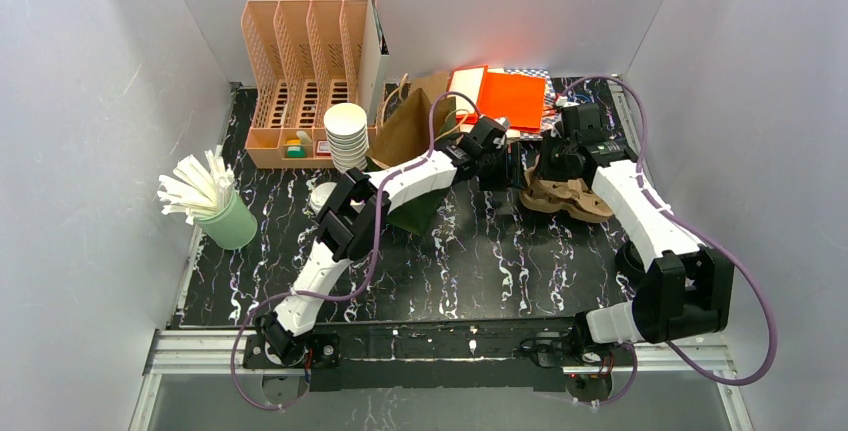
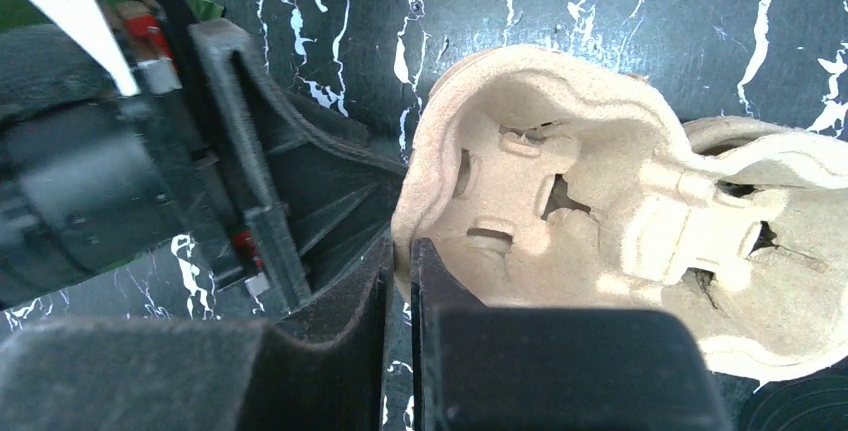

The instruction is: Pack the takeout coffee

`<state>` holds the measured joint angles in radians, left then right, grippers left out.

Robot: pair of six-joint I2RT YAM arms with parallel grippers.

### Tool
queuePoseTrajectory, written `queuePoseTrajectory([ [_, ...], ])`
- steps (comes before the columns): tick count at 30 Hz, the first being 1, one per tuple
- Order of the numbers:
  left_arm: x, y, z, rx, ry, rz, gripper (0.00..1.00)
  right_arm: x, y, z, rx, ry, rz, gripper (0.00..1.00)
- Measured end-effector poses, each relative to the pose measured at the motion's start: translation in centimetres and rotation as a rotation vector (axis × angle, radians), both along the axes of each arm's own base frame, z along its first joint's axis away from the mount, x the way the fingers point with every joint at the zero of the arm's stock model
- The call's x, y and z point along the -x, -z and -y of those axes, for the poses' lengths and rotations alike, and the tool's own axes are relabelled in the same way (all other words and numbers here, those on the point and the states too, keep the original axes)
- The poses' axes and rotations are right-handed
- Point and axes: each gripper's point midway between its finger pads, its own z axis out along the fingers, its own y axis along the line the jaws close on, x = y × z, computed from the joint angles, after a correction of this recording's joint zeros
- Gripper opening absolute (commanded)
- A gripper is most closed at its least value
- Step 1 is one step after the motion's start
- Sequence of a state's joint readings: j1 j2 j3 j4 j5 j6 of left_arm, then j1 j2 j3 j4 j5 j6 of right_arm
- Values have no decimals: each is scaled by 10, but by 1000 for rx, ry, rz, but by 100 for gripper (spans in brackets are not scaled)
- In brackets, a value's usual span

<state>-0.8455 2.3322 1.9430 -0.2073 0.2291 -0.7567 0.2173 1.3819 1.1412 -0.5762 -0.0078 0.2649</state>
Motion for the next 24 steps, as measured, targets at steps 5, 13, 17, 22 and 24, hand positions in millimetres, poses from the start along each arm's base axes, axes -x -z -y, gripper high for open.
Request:
queuePoseTrajectory([
  [5, 4, 15, 4, -13, 5, -20, 46, 2, -5, 1, -1, 1, 12, 16],
  [13, 8, 14, 10, -4, 14, -14, 42, 0, -34, 4, 13, 15, 31, 16],
  [17, 8, 13, 11, -5, 14, -10, 41, -9, -72, 12, 40, 52, 103, 17],
  [22, 12, 10, 14, -9, 24, -2, 43, -5, -117, 22, 57, 89, 183, 17],
  [24, 14, 9, 15, -13, 28, 0, 43, 1, -129, 23, 48, 90, 199, 17],
])
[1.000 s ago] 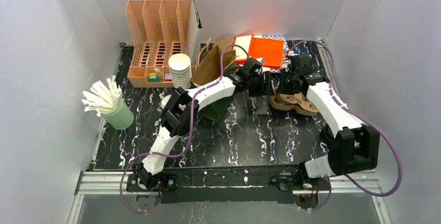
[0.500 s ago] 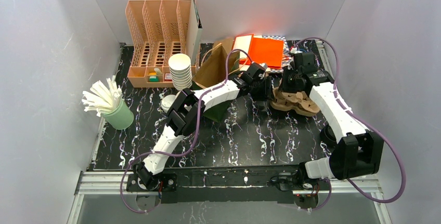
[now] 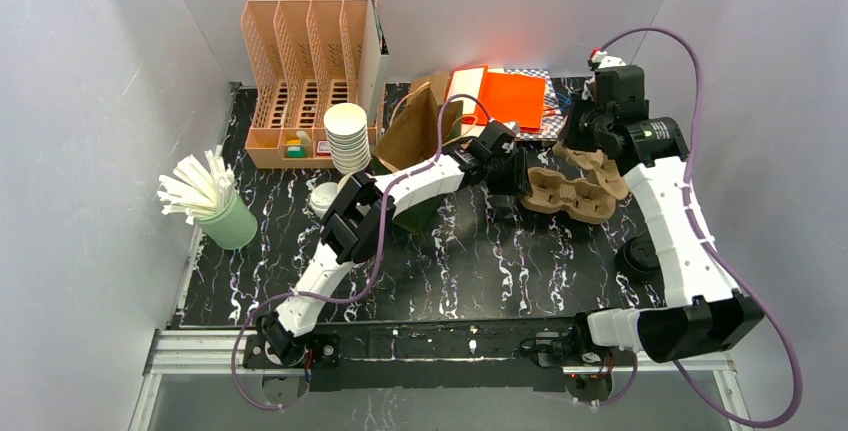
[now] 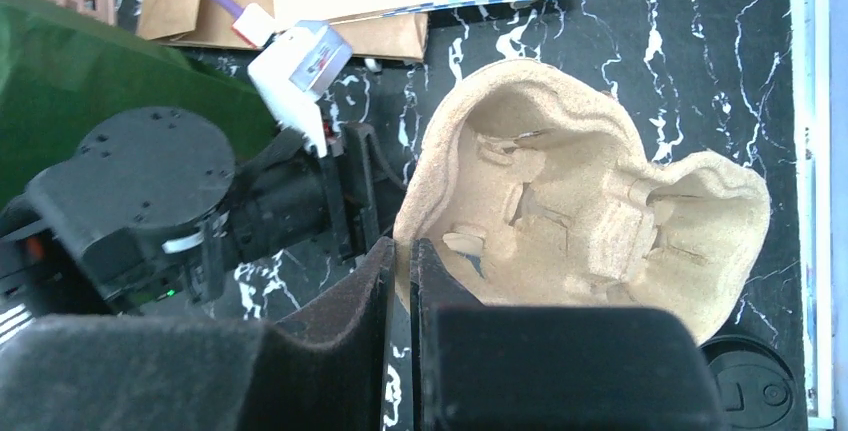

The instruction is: Pack the takeout coffee

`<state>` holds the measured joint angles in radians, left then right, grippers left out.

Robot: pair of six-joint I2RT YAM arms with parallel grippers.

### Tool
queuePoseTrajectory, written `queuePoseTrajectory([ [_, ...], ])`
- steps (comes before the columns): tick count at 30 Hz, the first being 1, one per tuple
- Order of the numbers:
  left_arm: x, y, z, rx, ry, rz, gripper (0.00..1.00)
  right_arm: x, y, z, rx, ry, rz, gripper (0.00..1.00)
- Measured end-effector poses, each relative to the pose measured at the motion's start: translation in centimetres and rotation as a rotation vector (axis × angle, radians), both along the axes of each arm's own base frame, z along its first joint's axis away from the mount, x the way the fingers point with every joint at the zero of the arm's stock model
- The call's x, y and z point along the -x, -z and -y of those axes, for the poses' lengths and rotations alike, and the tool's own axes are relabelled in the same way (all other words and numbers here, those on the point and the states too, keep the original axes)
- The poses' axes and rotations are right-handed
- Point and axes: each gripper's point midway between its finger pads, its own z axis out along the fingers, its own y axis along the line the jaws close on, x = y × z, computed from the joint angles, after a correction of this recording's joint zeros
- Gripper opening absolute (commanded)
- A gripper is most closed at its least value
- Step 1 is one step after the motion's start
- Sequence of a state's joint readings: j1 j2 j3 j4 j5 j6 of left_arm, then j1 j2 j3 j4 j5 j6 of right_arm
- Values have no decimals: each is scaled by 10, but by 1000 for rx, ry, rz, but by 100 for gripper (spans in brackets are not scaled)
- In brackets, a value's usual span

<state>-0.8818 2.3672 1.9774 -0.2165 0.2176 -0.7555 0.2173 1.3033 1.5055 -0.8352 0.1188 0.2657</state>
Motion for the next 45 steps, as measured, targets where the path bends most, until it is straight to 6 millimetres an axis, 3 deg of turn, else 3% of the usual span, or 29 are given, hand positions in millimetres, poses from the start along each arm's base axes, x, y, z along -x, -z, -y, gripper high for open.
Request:
queuePoseTrajectory([
  [3, 2, -4, 2, -1, 11, 9, 44, 14, -12, -4, -34, -22, 0, 17],
  [9, 3, -18, 6, -7, 32, 40, 44, 61, -12, -20, -147, -94, -66, 18],
  [16, 14, -52, -4, -20, 53, 70, 45, 135, 35, -31, -286, -117, -227, 18],
  [21, 30, -121, -16, 38, 71, 132, 45, 150, 54, -38, -338, -122, -279, 17],
  [25, 49, -202, -35, 126, 83, 221, 45, 147, 77, -46, -385, -115, -313, 17],
  [29, 73, -277, -67, 206, 84, 314, 45, 141, 94, -61, -416, -110, -338, 36],
  [31, 84, -305, -84, 233, 77, 354, 45, 138, 97, -74, -418, -132, -337, 56],
  [32, 87, -315, -91, 240, 73, 369, 45, 137, 98, -83, -409, -148, -333, 77],
  [33, 92, -325, -100, 243, 69, 387, 45, 138, 99, -94, -402, -175, -333, 89],
  [34, 96, -332, -108, 243, 65, 400, 45, 140, 102, -106, -383, -210, -332, 94],
  [36, 100, -339, -120, 228, 58, 419, 45, 145, 110, -122, -342, -237, -347, 95],
  [39, 101, -343, -137, 171, 44, 453, 45, 152, 129, -131, -248, -214, -389, 87],
  [42, 94, -341, -156, 76, 7, 502, 45, 151, 143, -113, -181, -86, -406, 84],
  [45, 88, -338, -182, -26, -36, 549, 43, 152, 150, -96, -168, 41, -401, 95],
])
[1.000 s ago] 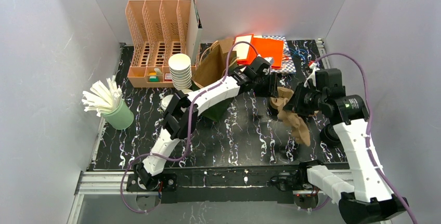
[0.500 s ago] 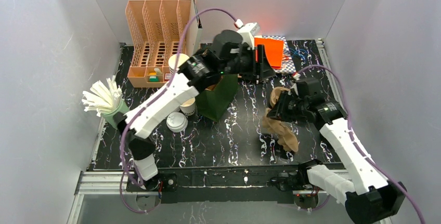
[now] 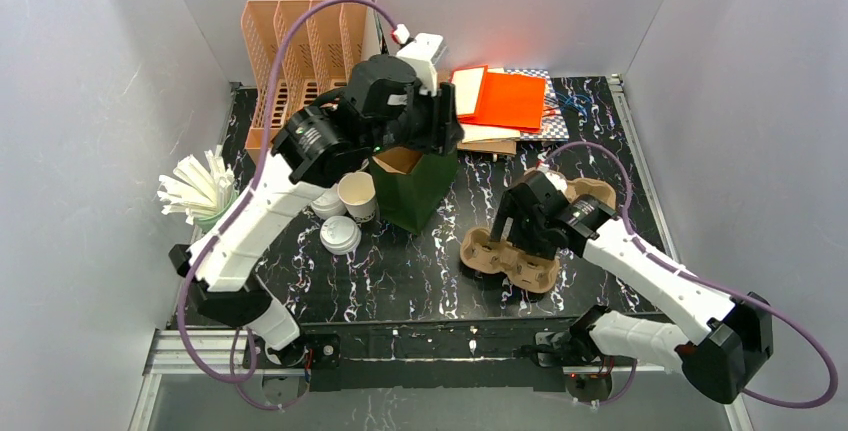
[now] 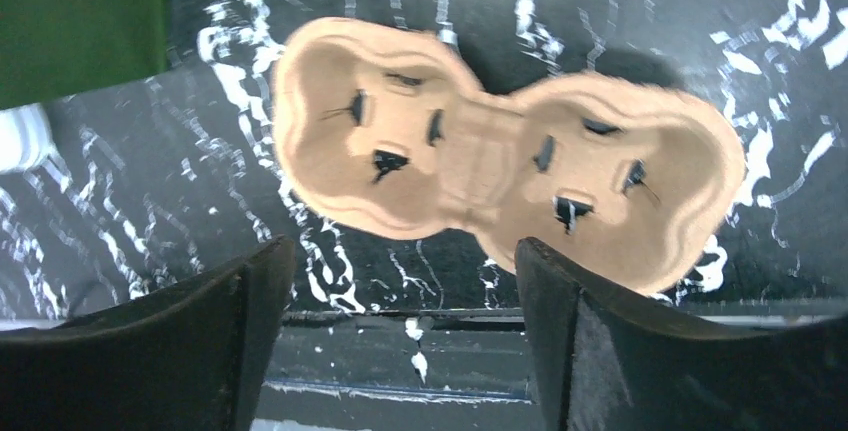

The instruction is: Pack the takeout coffee

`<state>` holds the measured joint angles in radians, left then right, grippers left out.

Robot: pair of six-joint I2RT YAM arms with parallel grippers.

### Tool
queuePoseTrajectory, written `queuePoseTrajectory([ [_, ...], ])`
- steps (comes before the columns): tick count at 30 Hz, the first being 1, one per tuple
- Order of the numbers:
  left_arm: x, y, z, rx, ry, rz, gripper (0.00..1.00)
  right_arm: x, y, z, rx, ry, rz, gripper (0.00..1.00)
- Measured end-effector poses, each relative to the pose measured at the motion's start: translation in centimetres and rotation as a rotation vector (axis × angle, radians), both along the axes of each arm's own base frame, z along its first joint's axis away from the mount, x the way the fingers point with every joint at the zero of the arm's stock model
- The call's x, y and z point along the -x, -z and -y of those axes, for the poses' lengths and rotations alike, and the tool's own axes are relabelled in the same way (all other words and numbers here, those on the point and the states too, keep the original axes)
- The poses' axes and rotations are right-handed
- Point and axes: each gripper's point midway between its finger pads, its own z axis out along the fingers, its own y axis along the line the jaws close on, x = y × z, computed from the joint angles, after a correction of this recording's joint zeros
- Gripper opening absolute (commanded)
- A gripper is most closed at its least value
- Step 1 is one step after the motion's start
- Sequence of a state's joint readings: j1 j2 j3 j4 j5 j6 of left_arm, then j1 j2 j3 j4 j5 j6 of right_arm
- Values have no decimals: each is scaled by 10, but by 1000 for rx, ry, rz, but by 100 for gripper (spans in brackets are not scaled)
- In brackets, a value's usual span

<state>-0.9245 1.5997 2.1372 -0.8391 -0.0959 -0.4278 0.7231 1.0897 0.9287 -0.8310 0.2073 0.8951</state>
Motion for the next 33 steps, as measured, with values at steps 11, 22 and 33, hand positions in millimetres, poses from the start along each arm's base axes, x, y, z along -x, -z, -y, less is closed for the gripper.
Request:
queuePoseTrajectory([
  [11, 5, -22, -92, -112, -200, 164, 39, 17, 64, 26, 168, 227, -197, 92],
  [22, -9, -25, -123, -210, -331, 237, 39, 5, 85, 27, 238, 251, -198, 79],
  [33, -11, -32, -131, -229, -353, 266, 39, -8, 88, 16, 210, 216, -159, 63],
])
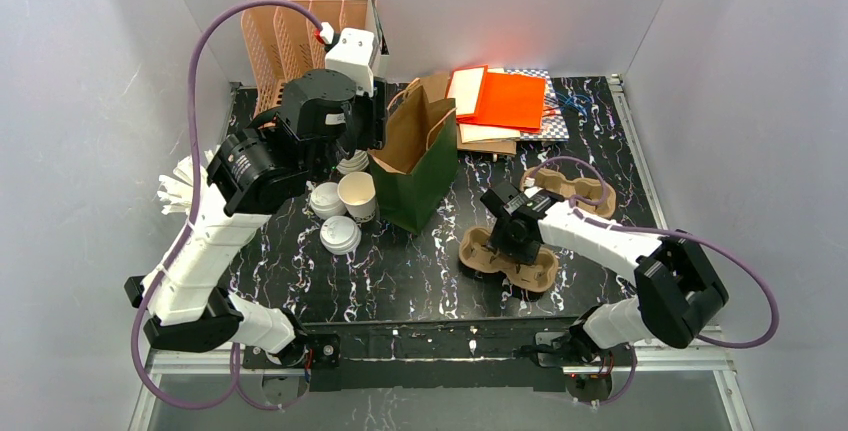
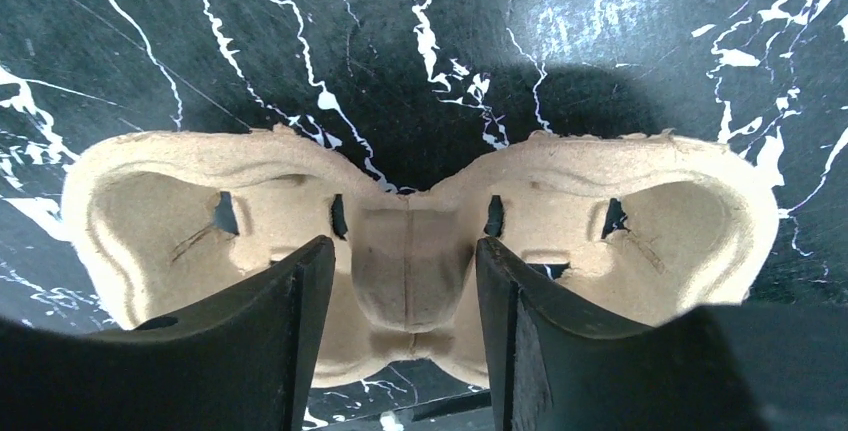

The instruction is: Pack the takeout coffee

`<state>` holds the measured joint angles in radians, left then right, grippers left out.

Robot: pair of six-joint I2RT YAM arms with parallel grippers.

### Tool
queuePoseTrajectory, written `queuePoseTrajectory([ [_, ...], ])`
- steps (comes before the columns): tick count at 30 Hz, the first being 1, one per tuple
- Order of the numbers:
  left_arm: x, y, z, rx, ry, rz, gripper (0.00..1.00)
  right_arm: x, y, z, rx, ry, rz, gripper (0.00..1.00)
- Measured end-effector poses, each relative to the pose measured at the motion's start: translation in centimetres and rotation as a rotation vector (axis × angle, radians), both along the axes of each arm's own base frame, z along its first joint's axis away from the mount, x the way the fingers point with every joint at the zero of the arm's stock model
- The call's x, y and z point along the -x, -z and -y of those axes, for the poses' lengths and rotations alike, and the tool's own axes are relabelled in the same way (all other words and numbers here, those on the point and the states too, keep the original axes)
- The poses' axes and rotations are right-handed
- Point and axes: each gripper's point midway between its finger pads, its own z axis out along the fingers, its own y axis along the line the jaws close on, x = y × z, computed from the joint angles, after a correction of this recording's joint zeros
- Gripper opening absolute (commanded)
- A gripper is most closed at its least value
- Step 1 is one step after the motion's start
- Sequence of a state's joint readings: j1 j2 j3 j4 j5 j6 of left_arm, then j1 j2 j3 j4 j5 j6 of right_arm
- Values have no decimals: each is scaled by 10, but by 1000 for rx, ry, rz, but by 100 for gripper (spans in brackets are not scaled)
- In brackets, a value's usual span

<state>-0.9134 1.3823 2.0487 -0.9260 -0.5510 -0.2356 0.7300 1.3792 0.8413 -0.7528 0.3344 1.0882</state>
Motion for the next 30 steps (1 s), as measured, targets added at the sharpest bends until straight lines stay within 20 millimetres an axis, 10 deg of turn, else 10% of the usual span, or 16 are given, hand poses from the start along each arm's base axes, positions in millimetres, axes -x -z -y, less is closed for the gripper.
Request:
queuePoseTrajectory([
  [15, 0, 1, -1, -16, 6, 2, 39, -7, -9, -5, 33, -104, -9, 52],
  [22, 0, 18, 3, -43, 12, -31, 41, -28, -87, -23, -67, -239, 171, 53],
  [30, -6, 75, -1, -29, -33, -163, 49, -33, -221, -22, -191, -389, 505, 51],
])
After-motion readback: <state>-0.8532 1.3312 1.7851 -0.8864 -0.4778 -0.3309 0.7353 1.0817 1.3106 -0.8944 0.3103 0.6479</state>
